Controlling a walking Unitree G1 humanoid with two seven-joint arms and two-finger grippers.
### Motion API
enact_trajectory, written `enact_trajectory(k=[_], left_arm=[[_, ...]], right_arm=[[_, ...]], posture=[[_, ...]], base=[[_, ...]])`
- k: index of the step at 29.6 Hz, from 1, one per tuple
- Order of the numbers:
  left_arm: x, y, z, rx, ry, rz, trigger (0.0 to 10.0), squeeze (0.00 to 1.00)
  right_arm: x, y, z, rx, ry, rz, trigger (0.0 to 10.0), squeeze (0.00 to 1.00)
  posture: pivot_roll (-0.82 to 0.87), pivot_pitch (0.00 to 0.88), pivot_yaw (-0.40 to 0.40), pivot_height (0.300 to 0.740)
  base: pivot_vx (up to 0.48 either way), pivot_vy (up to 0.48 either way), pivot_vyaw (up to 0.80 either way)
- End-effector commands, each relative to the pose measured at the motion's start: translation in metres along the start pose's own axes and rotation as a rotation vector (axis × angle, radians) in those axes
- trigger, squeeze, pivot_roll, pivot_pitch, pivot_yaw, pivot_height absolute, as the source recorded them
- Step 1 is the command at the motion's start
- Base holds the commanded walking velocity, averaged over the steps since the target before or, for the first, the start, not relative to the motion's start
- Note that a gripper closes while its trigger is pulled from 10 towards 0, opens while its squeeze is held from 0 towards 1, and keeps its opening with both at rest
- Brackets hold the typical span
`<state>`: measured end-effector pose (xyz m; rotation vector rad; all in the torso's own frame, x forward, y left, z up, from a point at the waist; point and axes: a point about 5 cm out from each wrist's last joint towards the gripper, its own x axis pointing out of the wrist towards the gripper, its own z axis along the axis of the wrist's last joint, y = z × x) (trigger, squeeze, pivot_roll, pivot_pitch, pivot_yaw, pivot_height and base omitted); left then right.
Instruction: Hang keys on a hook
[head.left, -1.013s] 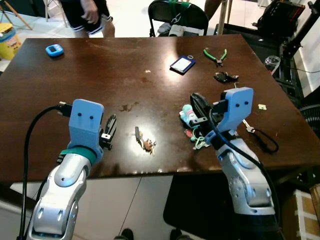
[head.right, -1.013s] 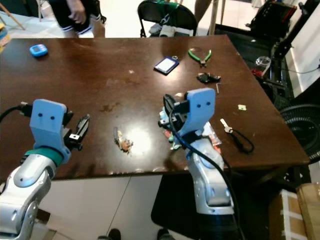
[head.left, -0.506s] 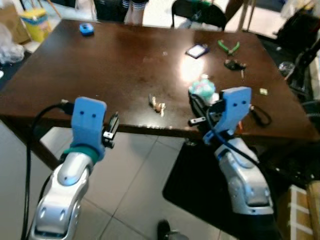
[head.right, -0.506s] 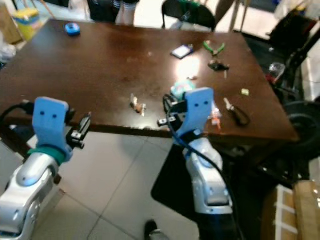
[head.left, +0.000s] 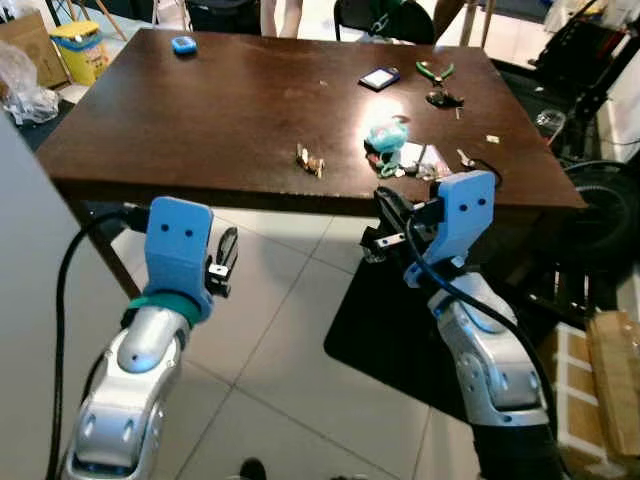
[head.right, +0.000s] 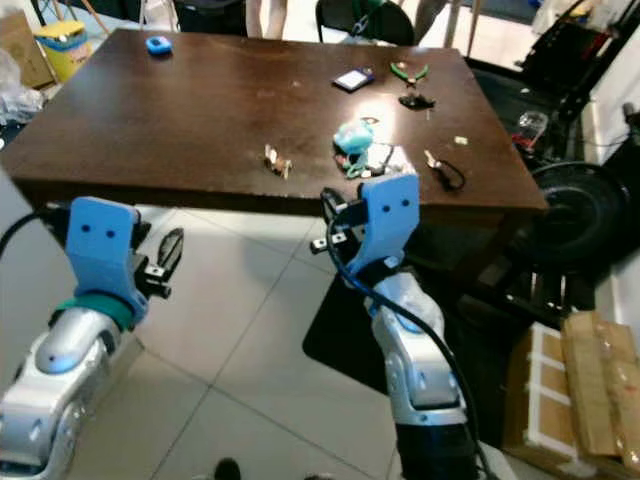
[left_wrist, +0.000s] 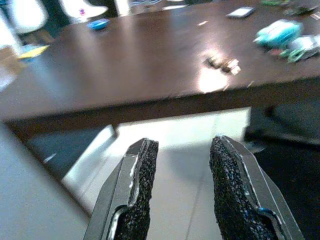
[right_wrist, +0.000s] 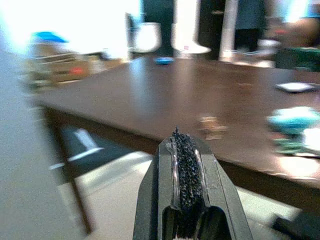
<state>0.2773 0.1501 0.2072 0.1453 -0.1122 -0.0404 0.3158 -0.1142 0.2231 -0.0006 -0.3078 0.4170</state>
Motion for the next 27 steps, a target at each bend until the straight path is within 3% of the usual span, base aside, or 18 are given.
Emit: enact_trajectory(k=[1,12,18,27], left_arm=[[-0.003,0.000,-0.003,-0.008,0.023,0.005,10.0,0.00],[0.002,-0.014,0.010,-0.038,0.019,-0.059,10.0,0.00],[0.004,-0.023,0.028,0.023,-0.083,-0.116,10.0,0.00],[0.006,-0.024,0.035,0.021,-0.106,-0.116,10.0,0.00]], right_arm=[[0.000,0.003,-0.003,-0.024,0.012,0.021,10.0,0.00],[0.008,0.003,0.016,-0.053,-0.060,0.010,10.0,0.00],[0.013,0.006,0.026,-0.058,-0.101,0.022,10.0,0.00],[0.013,0.008,0.027,-0.056,-0.106,0.026,10.0,0.00]], posture=[[-0.03,0.084,0.058,0.740],[-0.04,0.084,0.065,0.740],[-0.04,0.085,0.069,0.740],[-0.04,0.086,0.073,0.740]], base=[[0.000,0.000,0.71],[0.000,0.000,0.77],[0.000,0.000,0.80],[0.000,0.000,0.79]])
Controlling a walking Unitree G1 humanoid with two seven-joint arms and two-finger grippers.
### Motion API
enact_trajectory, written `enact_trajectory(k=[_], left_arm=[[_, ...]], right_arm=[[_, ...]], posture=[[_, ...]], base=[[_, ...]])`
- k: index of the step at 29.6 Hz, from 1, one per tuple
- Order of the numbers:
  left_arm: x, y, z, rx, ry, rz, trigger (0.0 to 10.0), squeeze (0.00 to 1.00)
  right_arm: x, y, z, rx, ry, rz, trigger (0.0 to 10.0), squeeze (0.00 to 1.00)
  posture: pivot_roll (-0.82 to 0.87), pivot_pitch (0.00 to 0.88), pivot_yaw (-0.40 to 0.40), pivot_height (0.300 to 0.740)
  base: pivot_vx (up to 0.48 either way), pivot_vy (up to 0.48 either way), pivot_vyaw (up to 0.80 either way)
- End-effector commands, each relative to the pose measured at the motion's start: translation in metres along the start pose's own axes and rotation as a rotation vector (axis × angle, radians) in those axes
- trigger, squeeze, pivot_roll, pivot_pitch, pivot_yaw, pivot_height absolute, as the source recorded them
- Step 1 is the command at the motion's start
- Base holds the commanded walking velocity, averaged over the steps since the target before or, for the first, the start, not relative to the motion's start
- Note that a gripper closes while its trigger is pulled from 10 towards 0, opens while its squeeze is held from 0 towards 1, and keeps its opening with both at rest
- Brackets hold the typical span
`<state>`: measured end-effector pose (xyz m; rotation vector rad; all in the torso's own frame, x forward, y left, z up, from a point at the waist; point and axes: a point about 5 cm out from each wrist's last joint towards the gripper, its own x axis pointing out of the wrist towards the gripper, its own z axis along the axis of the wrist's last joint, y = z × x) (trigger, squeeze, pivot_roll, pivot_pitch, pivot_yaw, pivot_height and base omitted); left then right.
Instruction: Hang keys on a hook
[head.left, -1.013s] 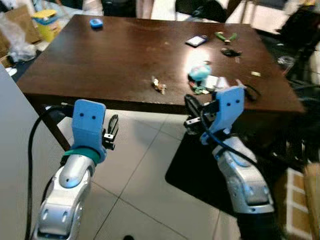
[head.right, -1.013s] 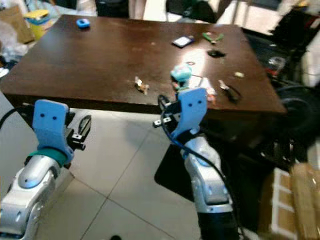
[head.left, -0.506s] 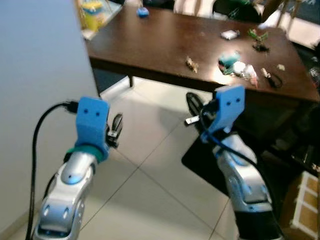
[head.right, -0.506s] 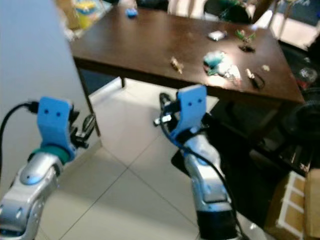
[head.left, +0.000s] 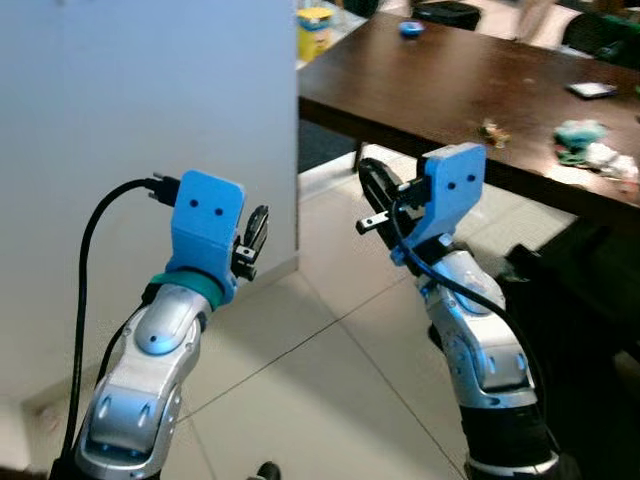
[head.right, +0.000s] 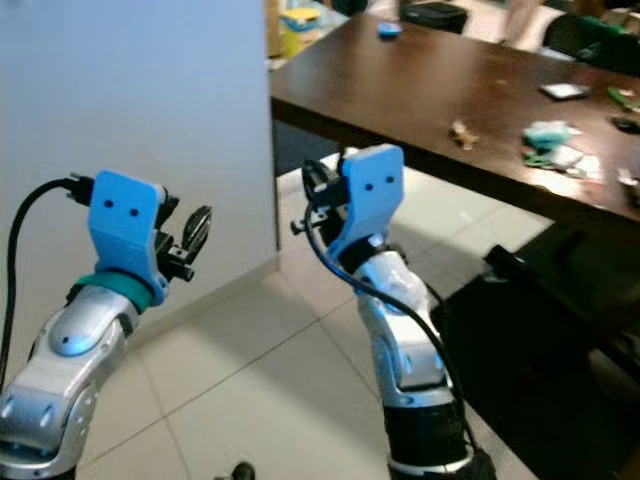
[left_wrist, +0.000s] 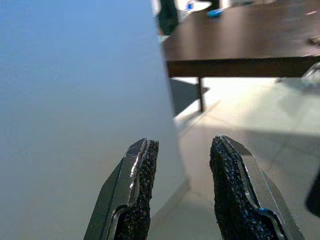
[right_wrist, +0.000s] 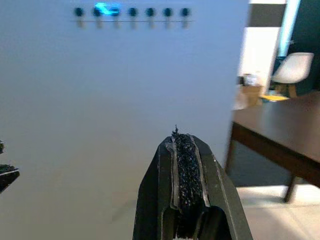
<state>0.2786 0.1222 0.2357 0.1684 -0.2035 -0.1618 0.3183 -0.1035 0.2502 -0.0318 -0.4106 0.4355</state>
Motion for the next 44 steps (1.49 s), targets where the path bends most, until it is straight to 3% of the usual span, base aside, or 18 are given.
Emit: enact_trajectory(k=[1,14,30,37,44], left_arm=[[0.001,0.000,0.004,0.003,-0.010,0.000,10.0,0.00],[0.004,-0.004,0.014,0.013,-0.070,-0.012,10.0,0.00],[0.007,-0.007,0.016,0.007,-0.085,-0.023,10.0,0.00],[0.006,-0.007,0.014,0.009,-0.081,-0.028,10.0,0.00],[0.007,-0.002,0.018,-0.036,-0.107,0.014,10.0,0.00]], right_arm=[[-0.001,0.001,0.002,-0.008,-0.011,0.001,10.0,0.00],[-0.002,0.001,-0.003,0.012,0.003,-0.006,10.0,0.00],[-0.004,0.001,-0.004,0.046,-0.014,-0.007,10.0,0.00],[-0.008,-0.001,-0.010,0.017,0.008,-0.006,10.0,0.00],[-0.011,0.013,-0.008,-0.096,-0.005,0.139,10.0,0.00]], posture=[[-0.04,0.086,0.073,0.740],[-0.04,0.083,0.073,0.740],[-0.05,0.073,0.071,0.740],[-0.05,0.073,0.072,0.740],[-0.05,0.076,0.071,0.740]], base=[[0.000,0.000,0.79],[0.127,0.000,0.79],[0.455,0.000,0.00],[0.454,0.000,0.00],[0.453,0.000,0.00]])
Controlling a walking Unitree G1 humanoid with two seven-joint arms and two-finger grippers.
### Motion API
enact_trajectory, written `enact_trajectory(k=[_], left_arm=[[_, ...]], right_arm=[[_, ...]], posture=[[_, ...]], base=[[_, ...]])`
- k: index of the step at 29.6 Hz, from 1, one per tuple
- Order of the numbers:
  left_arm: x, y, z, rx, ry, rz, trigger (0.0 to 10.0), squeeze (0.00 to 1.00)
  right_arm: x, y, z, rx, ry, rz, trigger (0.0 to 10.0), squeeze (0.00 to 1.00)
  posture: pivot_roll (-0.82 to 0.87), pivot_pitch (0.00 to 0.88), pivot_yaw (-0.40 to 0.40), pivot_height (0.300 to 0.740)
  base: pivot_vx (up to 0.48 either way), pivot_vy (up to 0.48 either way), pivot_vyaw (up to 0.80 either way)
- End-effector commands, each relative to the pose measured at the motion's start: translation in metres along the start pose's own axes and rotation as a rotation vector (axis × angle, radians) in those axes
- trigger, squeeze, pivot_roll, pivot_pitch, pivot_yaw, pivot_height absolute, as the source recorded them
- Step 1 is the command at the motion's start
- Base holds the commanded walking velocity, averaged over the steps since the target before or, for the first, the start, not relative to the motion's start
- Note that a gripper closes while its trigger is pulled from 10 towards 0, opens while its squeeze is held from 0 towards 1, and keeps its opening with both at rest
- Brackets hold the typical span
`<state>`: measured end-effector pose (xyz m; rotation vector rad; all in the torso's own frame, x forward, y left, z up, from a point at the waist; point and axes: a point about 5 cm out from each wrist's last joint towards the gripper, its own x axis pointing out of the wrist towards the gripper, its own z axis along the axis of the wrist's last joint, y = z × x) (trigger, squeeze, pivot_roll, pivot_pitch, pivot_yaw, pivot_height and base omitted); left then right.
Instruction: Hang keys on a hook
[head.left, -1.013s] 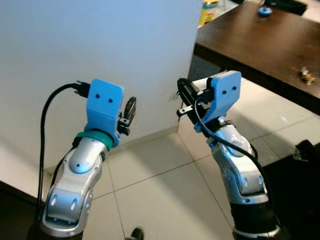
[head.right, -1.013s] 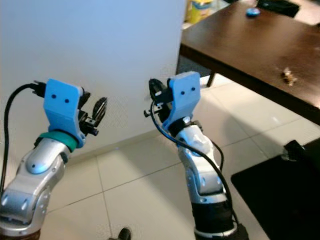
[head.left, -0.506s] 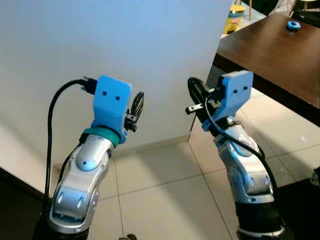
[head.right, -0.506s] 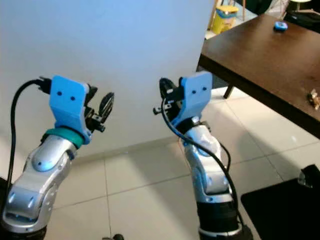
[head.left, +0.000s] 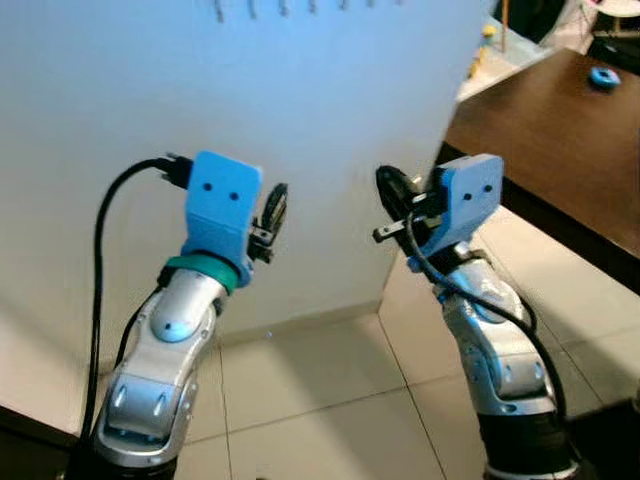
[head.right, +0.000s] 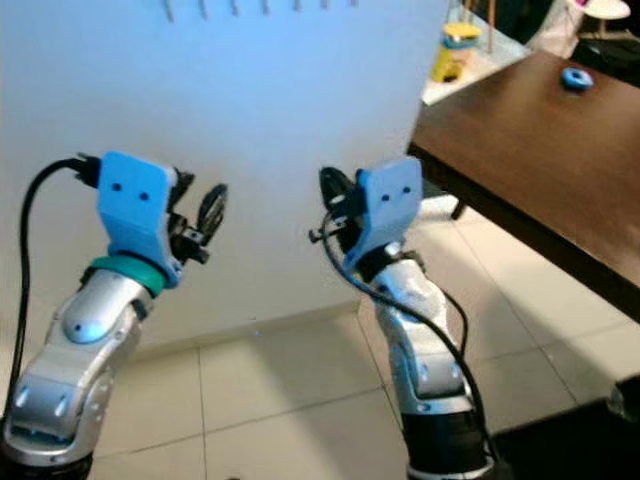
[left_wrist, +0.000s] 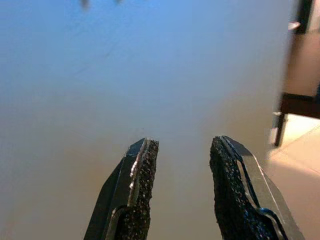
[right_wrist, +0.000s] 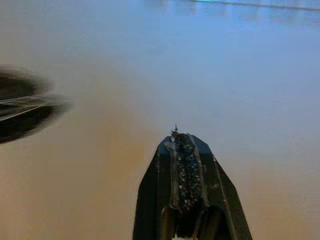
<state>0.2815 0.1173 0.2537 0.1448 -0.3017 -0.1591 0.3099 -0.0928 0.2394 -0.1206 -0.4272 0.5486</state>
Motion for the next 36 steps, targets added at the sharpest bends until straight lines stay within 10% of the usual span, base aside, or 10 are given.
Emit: enact_trajectory(k=[1,17,36], left_arm=[[0.001,0.001,0.003,-0.041,-0.017,0.019,10.0,0.00],[-0.004,0.012,0.011,-0.123,-0.079,0.079,10.0,0.00],[-0.018,0.012,0.000,0.013,-0.032,-0.028,10.0,0.00]], right_arm=[[-0.005,0.003,0.000,-0.051,0.000,0.026,10.0,0.00],[-0.008,0.007,0.003,-0.016,-0.028,0.080,10.0,0.00],[-0.001,-0.015,0.032,-0.037,-0.155,-0.037,10.0,0.00]], posture=[[-0.05,0.076,0.071,0.740],[-0.05,0.082,0.073,0.740],[-0.05,0.088,0.075,0.740]], base=[[0.450,0.000,0.40],[0.272,0.000,0.44],[0.000,0.000,0.00]])
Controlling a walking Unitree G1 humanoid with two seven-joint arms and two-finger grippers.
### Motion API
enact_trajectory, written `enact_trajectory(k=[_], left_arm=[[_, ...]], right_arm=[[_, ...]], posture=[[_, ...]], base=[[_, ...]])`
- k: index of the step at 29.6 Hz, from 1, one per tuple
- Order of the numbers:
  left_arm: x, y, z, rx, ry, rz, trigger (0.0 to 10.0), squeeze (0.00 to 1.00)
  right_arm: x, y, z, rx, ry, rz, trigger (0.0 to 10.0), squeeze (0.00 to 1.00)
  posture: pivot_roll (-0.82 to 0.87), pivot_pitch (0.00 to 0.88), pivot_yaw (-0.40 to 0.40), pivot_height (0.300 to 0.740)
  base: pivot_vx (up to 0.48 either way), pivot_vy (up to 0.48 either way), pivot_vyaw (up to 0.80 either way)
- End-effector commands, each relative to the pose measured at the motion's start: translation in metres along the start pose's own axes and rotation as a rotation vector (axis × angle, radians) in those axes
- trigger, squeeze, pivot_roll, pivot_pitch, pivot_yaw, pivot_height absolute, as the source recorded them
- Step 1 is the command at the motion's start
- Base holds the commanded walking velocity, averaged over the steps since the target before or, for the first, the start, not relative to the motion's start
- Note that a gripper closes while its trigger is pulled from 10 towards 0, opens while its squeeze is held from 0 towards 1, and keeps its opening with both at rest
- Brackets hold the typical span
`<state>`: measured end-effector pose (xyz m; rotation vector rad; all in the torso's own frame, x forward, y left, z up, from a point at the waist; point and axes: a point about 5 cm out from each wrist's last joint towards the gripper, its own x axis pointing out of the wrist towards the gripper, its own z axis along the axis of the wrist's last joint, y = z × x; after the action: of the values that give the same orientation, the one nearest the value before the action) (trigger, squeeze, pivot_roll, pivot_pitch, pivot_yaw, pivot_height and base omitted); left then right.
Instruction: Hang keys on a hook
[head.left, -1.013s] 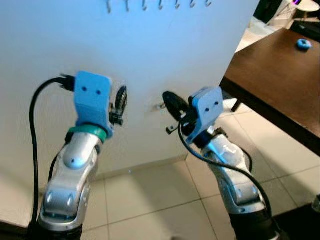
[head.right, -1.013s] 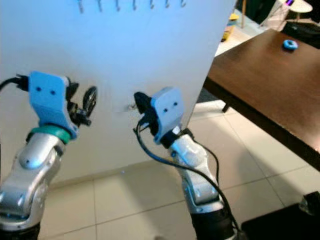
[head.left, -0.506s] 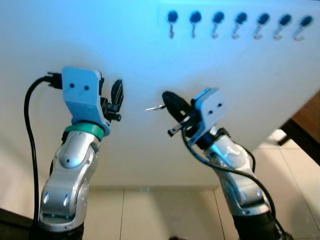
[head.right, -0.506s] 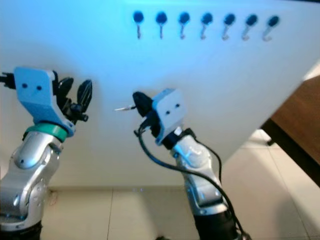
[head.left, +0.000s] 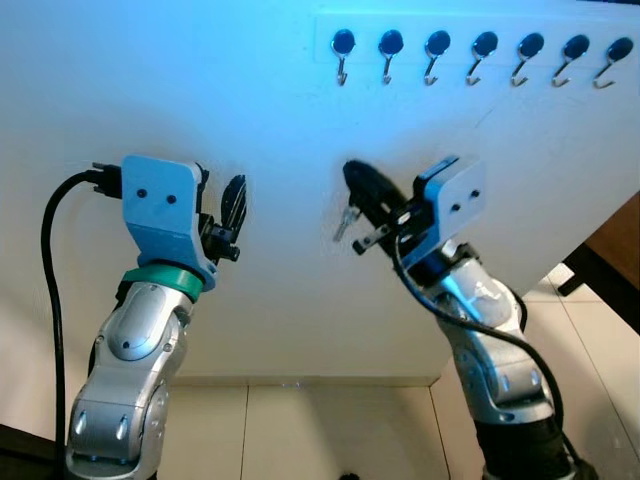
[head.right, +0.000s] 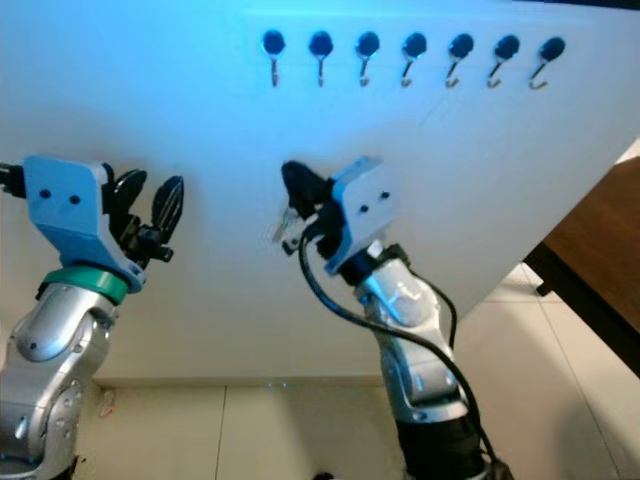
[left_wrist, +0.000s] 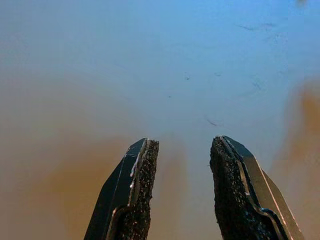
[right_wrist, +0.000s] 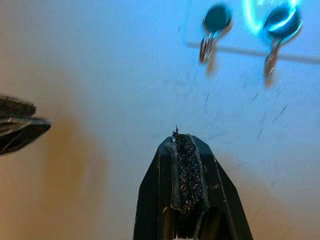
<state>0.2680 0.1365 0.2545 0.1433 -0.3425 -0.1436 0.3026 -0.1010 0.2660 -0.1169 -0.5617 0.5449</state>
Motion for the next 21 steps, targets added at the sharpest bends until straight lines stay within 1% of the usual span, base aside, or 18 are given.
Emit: enact_trajectory(k=[1,3,4,5,6,8,11,13,14,15,18,21], left_arm=[[-0.004,-0.008,-0.003,0.023,0.012,-0.114,10.0,0.00],[-0.008,-0.012,-0.003,0.025,0.021,-0.225,10.0,0.00],[-0.008,-0.012,-0.003,0.025,0.021,-0.225,10.0,0.00],[-0.010,-0.013,-0.003,0.016,0.027,-0.262,10.0,0.00],[-0.010,-0.013,-0.003,0.016,0.027,-0.262,10.0,0.00],[-0.012,-0.013,-0.001,-0.013,0.033,-0.304,10.0,0.00],[-0.013,-0.013,-0.001,-0.023,0.032,-0.310,10.0,0.00],[-0.010,-0.012,0.004,-0.050,0.016,-0.301,10.0,0.00],[-0.010,-0.012,0.004,-0.050,0.016,-0.301,10.0,0.00],[-0.009,-0.012,0.007,-0.058,0.008,-0.299,10.0,0.00],[-0.009,-0.012,0.008,-0.064,0.003,-0.299,10.0,0.00],[-0.010,-0.015,0.009,-0.083,0.000,-0.304,10.0,0.00]], right_arm=[[0.002,-0.009,0.009,-0.004,-0.043,-0.047,10.0,0.00],[0.008,-0.014,0.016,0.011,-0.075,-0.059,10.0,0.00],[0.008,-0.014,0.016,0.011,-0.075,-0.059,10.0,0.00],[0.012,-0.015,0.019,0.013,-0.092,-0.055,10.0,0.00],[0.012,-0.015,0.019,0.013,-0.092,-0.055,10.0,0.00],[0.022,-0.016,0.025,0.015,-0.131,-0.042,10.0,0.00],[0.026,-0.016,0.027,0.016,-0.141,-0.039,10.0,0.00],[0.037,-0.016,0.031,0.024,-0.158,-0.025,10.0,0.00],[0.037,-0.016,0.031,0.024,-0.158,-0.025,10.0,0.00],[0.042,-0.015,0.032,0.026,-0.164,-0.014,10.0,0.00],[0.046,-0.015,0.032,0.026,-0.162,-0.001,10.0,0.00],[0.051,-0.012,0.033,0.008,-0.168,0.041,10.0,0.00]], posture=[[-0.05,0.088,0.075,0.740],[-0.05,0.089,0.077,0.740],[-0.05,0.089,0.077,0.740],[-0.05,0.088,0.079,0.740],[-0.05,0.088,0.079,0.740],[-0.05,0.089,0.081,0.740],[-0.05,0.089,0.081,0.740],[-0.04,0.089,0.078,0.740],[-0.04,0.089,0.078,0.740],[-0.04,0.089,0.078,0.740],[-0.04,0.090,0.077,0.740],[-0.03,0.091,0.076,0.740]], base=[[0.000,0.000,0.00],[0.000,0.000,0.00],[0.000,0.000,0.00],[0.000,0.000,0.00],[0.000,0.000,0.00],[0.000,0.000,0.00],[0.000,0.000,0.00],[0.000,0.000,0.00],[0.000,0.000,0.00],[0.000,0.000,0.00],[0.000,0.000,0.00],[0.000,0.000,0.00]])
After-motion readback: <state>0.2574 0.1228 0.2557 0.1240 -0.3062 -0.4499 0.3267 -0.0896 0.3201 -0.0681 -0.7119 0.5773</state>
